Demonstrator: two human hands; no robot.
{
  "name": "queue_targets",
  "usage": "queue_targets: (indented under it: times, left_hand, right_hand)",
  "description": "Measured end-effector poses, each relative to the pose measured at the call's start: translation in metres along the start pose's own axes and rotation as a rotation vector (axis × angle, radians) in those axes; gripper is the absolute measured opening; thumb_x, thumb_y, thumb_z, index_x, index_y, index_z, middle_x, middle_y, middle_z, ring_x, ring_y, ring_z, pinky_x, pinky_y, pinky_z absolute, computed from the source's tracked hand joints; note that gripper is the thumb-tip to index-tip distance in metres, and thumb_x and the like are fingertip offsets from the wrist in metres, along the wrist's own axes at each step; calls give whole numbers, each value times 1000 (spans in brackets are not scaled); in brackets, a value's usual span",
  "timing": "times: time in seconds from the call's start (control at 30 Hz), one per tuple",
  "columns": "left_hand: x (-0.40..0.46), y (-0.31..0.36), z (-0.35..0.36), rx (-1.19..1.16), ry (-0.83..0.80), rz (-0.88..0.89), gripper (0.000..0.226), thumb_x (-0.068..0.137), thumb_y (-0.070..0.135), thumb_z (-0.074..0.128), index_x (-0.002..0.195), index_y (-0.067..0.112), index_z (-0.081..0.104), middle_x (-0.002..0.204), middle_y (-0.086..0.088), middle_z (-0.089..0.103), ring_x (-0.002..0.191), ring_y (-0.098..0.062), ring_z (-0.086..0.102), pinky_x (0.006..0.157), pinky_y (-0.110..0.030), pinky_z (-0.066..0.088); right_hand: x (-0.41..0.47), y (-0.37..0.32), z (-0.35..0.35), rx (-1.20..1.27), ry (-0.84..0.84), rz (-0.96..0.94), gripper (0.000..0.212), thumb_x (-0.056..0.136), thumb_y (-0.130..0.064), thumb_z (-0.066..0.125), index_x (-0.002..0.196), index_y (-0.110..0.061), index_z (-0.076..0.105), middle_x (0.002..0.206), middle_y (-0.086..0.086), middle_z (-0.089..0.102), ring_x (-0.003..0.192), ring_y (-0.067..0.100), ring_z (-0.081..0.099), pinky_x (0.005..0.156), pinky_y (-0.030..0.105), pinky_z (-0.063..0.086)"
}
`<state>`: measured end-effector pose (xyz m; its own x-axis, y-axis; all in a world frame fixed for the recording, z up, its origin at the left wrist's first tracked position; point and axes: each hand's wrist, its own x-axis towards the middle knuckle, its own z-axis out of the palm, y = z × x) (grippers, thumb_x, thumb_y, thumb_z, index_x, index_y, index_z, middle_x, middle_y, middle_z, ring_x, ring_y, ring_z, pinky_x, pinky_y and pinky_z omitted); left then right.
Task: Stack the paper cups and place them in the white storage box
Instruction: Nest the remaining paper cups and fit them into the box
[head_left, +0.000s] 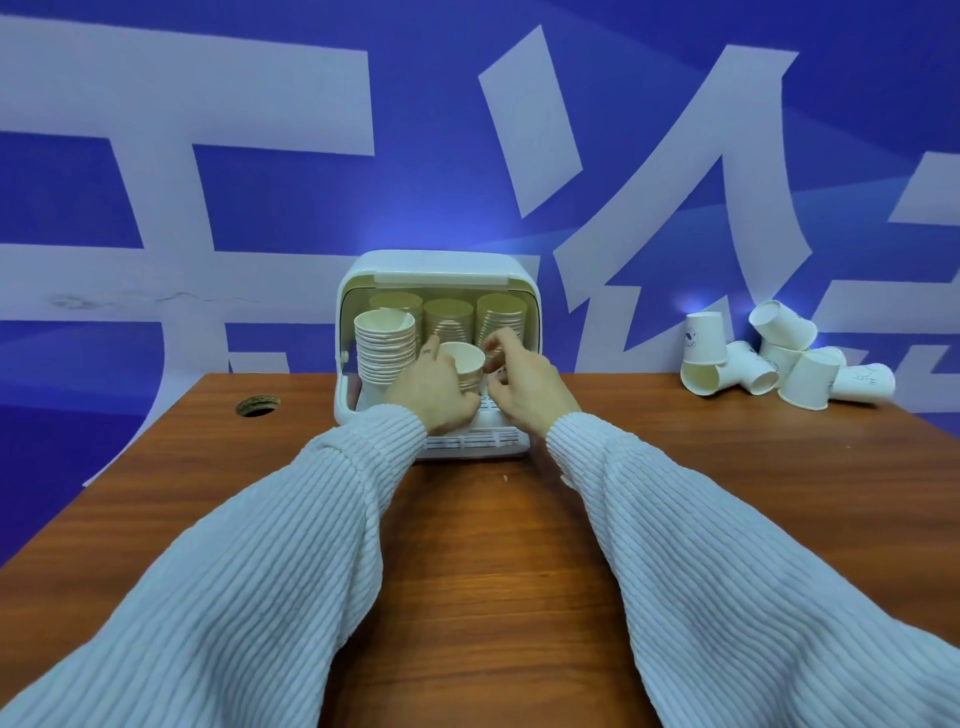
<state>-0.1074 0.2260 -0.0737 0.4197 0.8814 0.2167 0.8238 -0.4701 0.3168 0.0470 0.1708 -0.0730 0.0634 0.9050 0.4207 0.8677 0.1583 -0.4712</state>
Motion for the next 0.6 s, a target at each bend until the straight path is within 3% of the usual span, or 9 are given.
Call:
queue_targets:
  times: [0.13,0.23,0.33,0.43,0.5,0.6]
  left_hand:
    - [0,-3,1,59,-101,-36,82,95,42,48,158,-3,22,172,-13,1,154,-27,26,121,-43,30]
    - [0,0,-7,87,-137,-42,77,94,41,51,155,-1,29,170,-17,8,150,-32,32,118,-45,33]
    - [-7,10,-7,76,225,125,48,88,31,54,127,3,56,139,-18,50,131,-34,48,106,-49,45]
    - [-15,40,-2,-77,511,373,38,86,26,51,113,4,66,114,-15,64,112,-34,56,97,-44,47]
    - [-17,70,6,-184,533,491,34,87,24,52,112,7,67,109,-12,65,105,-32,56,94,-41,45]
    - [-13,119,33,-361,461,502,32,89,21,51,114,10,66,109,-9,65,103,-29,59,93,-44,48]
  right_hand:
    - [-2,1,3,-46,-64,-10,43,100,-16,56,141,-28,55,123,-5,70,102,13,66,93,39,56]
    - [-5,4,2,-76,-63,-23,45,99,-19,55,142,-31,56,119,-8,70,99,13,65,91,43,57]
    - [-9,6,-8,-43,36,-43,40,97,-23,54,136,-34,58,100,-12,70,89,13,65,86,43,58]
    - [-16,16,-26,-10,186,-51,32,97,-23,53,125,-34,62,94,-12,70,84,14,65,82,41,57]
    - [-22,30,-40,-2,266,-24,26,95,-21,55,117,-34,62,93,-12,69,82,16,63,79,41,57]
    - [-34,62,-62,-4,343,70,21,94,-18,57,109,-32,62,93,-10,70,82,16,63,78,41,57]
